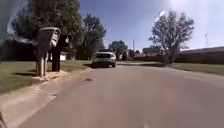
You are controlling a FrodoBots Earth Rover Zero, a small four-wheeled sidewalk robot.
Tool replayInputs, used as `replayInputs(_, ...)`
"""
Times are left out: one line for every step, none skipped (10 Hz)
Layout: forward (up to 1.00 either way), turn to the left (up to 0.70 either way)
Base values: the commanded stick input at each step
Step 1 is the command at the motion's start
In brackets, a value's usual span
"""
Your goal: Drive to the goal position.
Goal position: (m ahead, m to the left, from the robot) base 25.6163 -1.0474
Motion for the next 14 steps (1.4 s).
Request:
replayInputs(1.00,0.00)
replayInputs(1.00,0.00)
replayInputs(1.00,0.00)
replayInputs(1.00,0.00)
replayInputs(1.00,0.00)
replayInputs(1.00,0.00)
replayInputs(1.00,0.00)
replayInputs(1.00,0.00)
replayInputs(1.00,0.00)
replayInputs(1.00,0.00)
replayInputs(1.00,0.00)
replayInputs(1.00,0.00)
replayInputs(1.00,0.00)
replayInputs(1.00,0.00)
